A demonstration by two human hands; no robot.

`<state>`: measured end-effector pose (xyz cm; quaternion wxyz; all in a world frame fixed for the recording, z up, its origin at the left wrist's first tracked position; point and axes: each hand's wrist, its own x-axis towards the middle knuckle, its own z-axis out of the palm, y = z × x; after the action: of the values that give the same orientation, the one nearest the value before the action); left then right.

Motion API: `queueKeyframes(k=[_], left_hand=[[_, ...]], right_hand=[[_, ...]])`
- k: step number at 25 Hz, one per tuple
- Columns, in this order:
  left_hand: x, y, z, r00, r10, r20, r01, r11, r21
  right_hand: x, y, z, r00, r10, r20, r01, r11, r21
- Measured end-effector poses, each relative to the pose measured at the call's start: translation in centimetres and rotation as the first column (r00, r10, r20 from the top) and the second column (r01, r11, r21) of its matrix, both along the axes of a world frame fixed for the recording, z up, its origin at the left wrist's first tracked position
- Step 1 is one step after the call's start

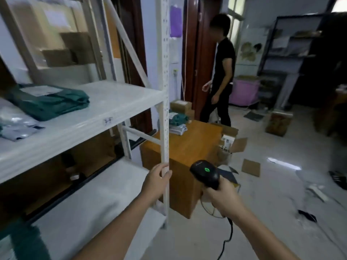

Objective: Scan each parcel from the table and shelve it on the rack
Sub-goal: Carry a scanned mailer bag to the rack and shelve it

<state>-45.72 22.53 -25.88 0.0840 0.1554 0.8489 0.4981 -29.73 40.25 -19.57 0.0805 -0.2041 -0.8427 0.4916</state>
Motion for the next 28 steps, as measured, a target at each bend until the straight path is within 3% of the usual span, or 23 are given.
queueKeyframes(k=[5, 11, 22, 28], left_hand=[[-0.1, 11.0, 0.7, 0.981, -0.193, -0.022, 0.192, 0.980, -0.041], [-3.2, 18.8, -1.4, 0.958, -0.287, 0.003, 0.287, 0.955, -0.074], [-19.9, 31.7, -4.3, 0.957, -0.277, 0.090, 0.287, 0.950, -0.126], [-27.2, 35.1, -6.4, 0.964, -0.231, 0.134, 0.252, 0.953, -0.170]], right_hand=[[3.1, 8.7, -0.8, 0.986, -0.168, -0.006, 0.168, 0.986, -0.015], [2.6, 14.5, -1.5, 0.957, -0.288, 0.033, 0.289, 0.956, -0.053], [-12.8, 26.7, -1.6, 0.962, -0.274, 0.009, 0.273, 0.960, 0.068], [-20.3, 31.5, -2.9, 0.961, -0.276, 0.020, 0.276, 0.961, 0.011]])
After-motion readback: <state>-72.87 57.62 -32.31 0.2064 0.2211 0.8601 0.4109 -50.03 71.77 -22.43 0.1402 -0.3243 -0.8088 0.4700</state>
